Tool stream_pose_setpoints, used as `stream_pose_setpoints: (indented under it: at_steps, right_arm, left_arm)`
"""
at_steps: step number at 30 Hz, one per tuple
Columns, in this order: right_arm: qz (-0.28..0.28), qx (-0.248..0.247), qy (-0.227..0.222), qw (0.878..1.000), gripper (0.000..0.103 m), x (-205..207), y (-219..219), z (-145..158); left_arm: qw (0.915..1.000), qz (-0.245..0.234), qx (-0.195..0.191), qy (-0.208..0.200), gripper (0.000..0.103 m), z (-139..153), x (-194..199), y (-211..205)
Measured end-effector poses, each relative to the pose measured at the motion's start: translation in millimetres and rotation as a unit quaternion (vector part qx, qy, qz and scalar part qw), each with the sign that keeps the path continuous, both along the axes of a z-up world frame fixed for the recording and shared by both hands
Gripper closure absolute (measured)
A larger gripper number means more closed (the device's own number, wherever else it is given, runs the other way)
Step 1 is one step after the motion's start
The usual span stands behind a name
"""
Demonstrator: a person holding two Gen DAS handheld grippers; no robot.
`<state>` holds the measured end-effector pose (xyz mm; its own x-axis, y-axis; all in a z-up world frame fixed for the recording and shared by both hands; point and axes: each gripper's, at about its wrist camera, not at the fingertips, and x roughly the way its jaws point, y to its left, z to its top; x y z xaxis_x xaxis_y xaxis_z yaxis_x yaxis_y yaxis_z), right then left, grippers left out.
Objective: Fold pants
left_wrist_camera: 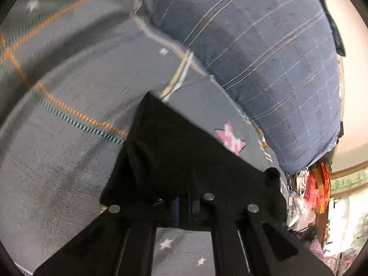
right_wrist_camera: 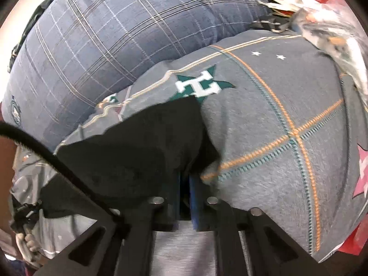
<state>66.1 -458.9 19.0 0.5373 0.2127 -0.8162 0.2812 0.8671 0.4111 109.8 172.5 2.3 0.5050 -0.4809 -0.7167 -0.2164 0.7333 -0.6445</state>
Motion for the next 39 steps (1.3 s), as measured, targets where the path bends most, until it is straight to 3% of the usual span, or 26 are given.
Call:
stream_pose_setpoints:
  at_steps: [5,8,11,14,16,19,21,23,25,31,33,35,36,37,38,39]
  right_arm:
    - [-0.009,0.075,-0.045,0.996,0.096,5.1,-17.9,33.5]
    - [-0.002,0.079,-0.045,0.996,0.095,-0.2,-20.8,37.5]
    - [0.006,0.047,-0.004,0.999,0.095,-5.2,-19.0,13.5]
    - [-0.012,-0.008,0.048,0.999,0.091,-6.7,-17.9,-18.0]
    - [-0.030,-0.033,0.042,0.998,0.089,-11.9,-17.4,-17.2]
    - [-0.064,-0.063,0.010,0.996,0.073,-28.0,-17.8,8.4]
    - [-0.066,-0.118,-0.021,0.991,0.071,-33.5,-8.6,34.3]
    - [-0.047,-0.144,-0.055,0.987,0.062,-32.2,8.2,58.0]
    - [0.001,-0.131,-0.081,0.988,0.054,-19.4,36.2,72.1]
    - [0.143,-0.054,-0.088,0.984,0.051,51.0,145.0,70.4]
    - [0.177,-0.056,-0.081,0.979,0.048,73.5,180.4,65.9]
    - [0.210,-0.070,-0.062,0.973,0.044,99.4,217.9,56.8]
    - [0.219,-0.083,-0.051,0.971,0.044,112.5,232.8,50.5]
    - [0.222,-0.109,-0.036,0.968,0.044,126.9,251.0,42.6]
    - [0.227,-0.125,-0.027,0.966,0.044,133.8,257.5,37.5]
    - [0.234,-0.148,-0.015,0.961,0.044,140.9,270.1,30.1]
  left_arm:
    - [0.9992,-0.009,-0.017,-0.036,0.099,38.6,-18.7,-1.4]
    - [0.9991,-0.011,-0.016,-0.039,0.098,39.3,-36.9,-2.4]
    - [0.9999,0.004,-0.005,0.010,0.098,5.2,-45.6,3.5]
    - [0.9983,0.017,-0.027,0.050,0.094,-29.2,-40.1,17.1]
    - [0.9989,0.009,-0.033,0.031,0.093,-23.0,-44.5,21.6]
    - [0.9995,-0.011,0.027,-0.009,0.082,3.7,-56.2,21.9]
    - [0.9984,-0.014,0.048,-0.028,0.075,14.9,-64.7,25.1]
    - [0.9977,-0.011,0.056,-0.037,0.065,22.6,-67.9,25.9]
    - [0.9971,-0.008,0.062,-0.043,0.057,24.9,-65.8,26.7]
    - [0.9990,-0.005,0.035,-0.027,0.049,11.5,-28.1,31.0]
    - [0.9990,-0.015,0.041,-0.012,0.049,1.3,-15.5,27.1]
    - [0.9966,-0.024,0.078,0.011,0.054,-7.2,-5.7,17.8]
    - [0.9947,-0.025,0.098,0.014,0.059,-6.5,-3.9,11.9]
    - [0.9917,-0.029,0.125,0.011,0.072,-3.3,-2.8,5.6]
    - [0.9896,-0.035,0.139,0.005,0.083,0.4,-2.7,1.0]
    - [0.9898,-0.040,0.137,-0.001,0.087,2.5,-3.1,0.8]
